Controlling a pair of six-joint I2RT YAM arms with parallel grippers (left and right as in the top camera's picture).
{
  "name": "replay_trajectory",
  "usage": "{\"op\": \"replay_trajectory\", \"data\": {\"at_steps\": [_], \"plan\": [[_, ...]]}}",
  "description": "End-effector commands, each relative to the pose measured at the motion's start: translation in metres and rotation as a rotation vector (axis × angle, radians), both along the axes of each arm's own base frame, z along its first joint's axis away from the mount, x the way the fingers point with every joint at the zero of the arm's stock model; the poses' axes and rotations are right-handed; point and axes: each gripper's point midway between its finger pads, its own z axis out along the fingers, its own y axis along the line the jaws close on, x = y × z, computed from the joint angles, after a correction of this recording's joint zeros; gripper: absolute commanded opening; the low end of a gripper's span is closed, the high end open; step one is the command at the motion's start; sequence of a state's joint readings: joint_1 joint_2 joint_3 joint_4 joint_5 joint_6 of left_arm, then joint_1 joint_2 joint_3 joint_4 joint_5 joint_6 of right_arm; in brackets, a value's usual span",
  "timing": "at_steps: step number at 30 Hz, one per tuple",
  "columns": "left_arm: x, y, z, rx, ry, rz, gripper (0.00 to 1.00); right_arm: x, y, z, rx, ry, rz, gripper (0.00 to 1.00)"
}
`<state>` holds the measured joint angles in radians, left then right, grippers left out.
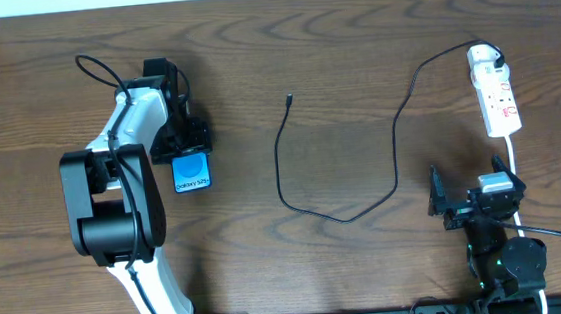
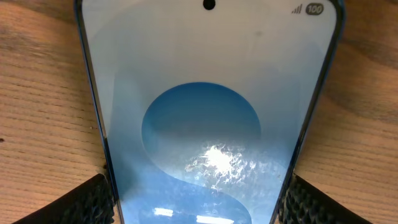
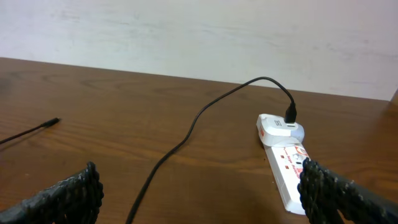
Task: Plug charger to phone and switch on socket
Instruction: 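Lower the left gripper and close it on the phone's sides, then lift the phone with the left gripper and tilt it upright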
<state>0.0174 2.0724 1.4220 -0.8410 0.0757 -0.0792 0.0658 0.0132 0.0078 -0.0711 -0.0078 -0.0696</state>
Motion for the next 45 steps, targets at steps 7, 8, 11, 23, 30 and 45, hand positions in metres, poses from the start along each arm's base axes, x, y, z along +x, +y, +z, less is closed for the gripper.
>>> {"op": "replay_trajectory", "data": {"at_steps": [7, 8, 11, 23, 30, 45], "plan": [[0.004, -0.005, 0.036, -0.021, -0.066, 0.006, 0.75, 0.0, -0.001, -0.002, 0.009, 0.005, -0.001, 0.99], [0.006, -0.006, 0.041, -0.028, -0.079, 0.005, 0.74, 0.0, -0.001, -0.002, 0.009, 0.005, -0.001, 0.99], [0.007, -0.012, 0.047, -0.061, -0.097, 0.005, 0.75, 0.0, -0.001, -0.002, 0.009, 0.005, -0.001, 0.99], [0.009, -0.074, 0.069, -0.444, -0.106, 0.039, 0.75, 0.0, -0.001, -0.002, 0.009, 0.005, -0.001, 0.99], [0.01, -0.087, 0.076, -0.538, -0.048, 0.244, 0.74, 0.0, -0.001, -0.002, 0.009, 0.005, -0.001, 0.99], [0.01, -0.093, 0.08, -0.585, 0.054, 0.536, 0.69, 0.0, -0.001, -0.002, 0.009, 0.005, -0.001, 0.99]]}}
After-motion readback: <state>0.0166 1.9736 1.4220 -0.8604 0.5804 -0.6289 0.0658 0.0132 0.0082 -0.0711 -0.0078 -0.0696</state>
